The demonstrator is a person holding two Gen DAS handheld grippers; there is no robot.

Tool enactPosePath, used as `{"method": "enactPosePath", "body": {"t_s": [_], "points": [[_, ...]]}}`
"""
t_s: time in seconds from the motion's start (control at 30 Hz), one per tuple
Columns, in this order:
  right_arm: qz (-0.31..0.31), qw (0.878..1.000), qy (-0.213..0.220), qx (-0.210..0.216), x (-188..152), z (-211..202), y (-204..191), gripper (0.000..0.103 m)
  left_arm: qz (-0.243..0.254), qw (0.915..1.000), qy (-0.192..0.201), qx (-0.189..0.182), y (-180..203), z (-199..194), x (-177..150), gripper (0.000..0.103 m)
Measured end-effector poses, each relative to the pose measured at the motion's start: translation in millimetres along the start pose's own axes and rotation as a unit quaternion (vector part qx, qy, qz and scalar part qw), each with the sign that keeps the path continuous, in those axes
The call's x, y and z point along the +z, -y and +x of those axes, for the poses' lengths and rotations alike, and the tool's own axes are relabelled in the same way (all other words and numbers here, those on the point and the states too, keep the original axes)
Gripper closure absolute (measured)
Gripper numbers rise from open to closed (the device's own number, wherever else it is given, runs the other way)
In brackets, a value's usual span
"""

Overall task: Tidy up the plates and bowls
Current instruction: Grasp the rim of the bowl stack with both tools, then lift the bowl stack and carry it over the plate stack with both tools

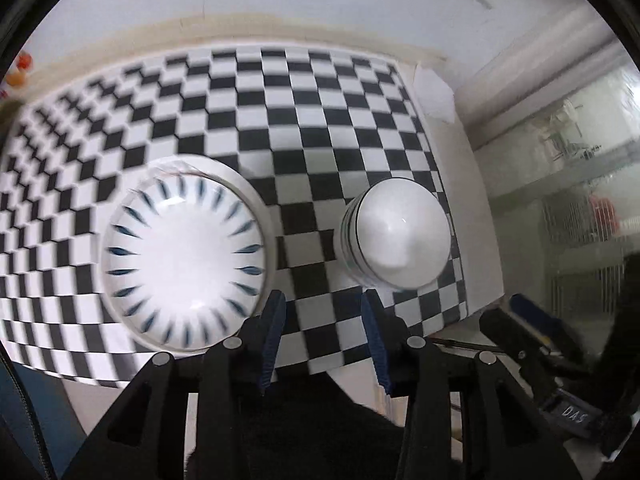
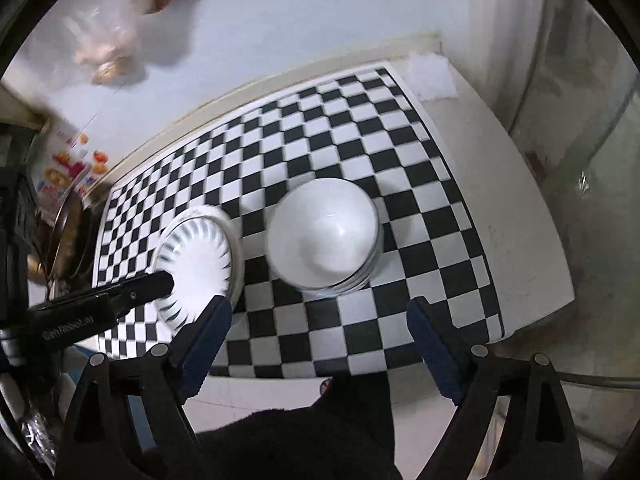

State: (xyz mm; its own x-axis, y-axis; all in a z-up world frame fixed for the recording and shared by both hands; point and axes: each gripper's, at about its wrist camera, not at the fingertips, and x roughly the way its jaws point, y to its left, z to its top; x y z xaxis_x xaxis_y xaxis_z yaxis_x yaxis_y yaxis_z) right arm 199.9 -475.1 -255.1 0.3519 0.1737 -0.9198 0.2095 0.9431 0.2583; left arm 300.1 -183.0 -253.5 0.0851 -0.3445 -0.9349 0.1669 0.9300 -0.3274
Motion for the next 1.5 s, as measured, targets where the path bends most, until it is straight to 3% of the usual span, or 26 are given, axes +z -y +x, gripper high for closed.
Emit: {"method": "enactPosePath", "body": {"t_s": [0.23,0.43,0.77,0.83,0.97,1.03,1.13,1.5], "points": [[0.093,0.993,-0.042,0.063,19,65,53,0.011,-0.053,0.9948,-0.076,-0.044,-8,71,42,0.066],[0.173,0.972,-0.085,0.134,25,122,89,0.011,-0.072,0.9859,-0.125,-0.084,-6,110,64,0.066],[0.201,0.952,-0.133,0.19,23,187,100,0.011,-0.076,0.9737,-0.186,-0.108,-5,159,80,0.066],[0.202,0.95,-0.144,0.19,22,196,99,0.011,-0.066,0.9717,-0.197,-0.113,-2,166,81,0.062],[0.209,0.945,-0.154,0.197,22,210,100,0.014,-0.044,0.9723,-0.197,-0.118,4,172,84,0.055],[0.214,0.943,-0.149,0.207,22,213,100,0.031,-0.045,0.9742,-0.183,-0.125,4,170,83,0.056],[0.195,0.953,-0.135,0.187,22,214,94,0.038,-0.03,0.9783,-0.162,-0.126,6,166,81,0.056],[0.178,0.963,-0.099,0.175,19,207,80,0.042,-0.023,0.9825,-0.143,-0.117,6,158,78,0.057]]}}
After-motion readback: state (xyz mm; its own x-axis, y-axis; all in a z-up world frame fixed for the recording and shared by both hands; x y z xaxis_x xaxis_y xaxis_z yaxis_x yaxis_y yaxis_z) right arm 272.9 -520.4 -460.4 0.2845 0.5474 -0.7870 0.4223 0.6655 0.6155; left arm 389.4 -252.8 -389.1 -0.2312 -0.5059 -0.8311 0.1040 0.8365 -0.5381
